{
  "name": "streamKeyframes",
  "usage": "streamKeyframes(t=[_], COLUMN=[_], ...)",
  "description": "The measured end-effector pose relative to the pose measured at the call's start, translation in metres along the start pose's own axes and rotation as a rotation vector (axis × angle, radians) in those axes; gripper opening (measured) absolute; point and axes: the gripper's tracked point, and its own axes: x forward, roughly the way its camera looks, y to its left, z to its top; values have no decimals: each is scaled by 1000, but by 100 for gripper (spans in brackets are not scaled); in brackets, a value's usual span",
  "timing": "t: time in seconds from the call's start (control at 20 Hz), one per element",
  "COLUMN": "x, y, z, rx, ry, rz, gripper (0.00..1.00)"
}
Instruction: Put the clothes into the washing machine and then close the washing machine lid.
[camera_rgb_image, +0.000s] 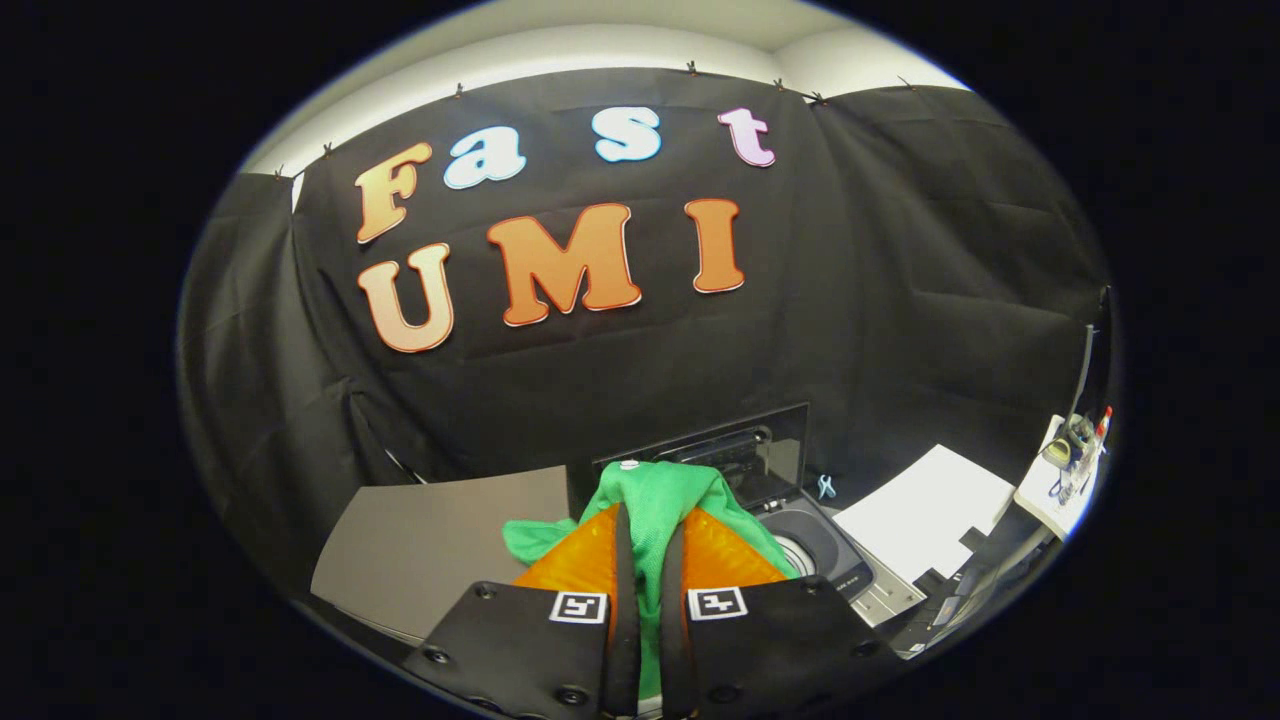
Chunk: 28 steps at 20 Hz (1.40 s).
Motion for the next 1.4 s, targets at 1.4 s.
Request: streamKeyframes(t=[1.4], x=[193], y=[-160], z=[-65], rx=[-3], ry=[305], rz=[4], gripper=[16])
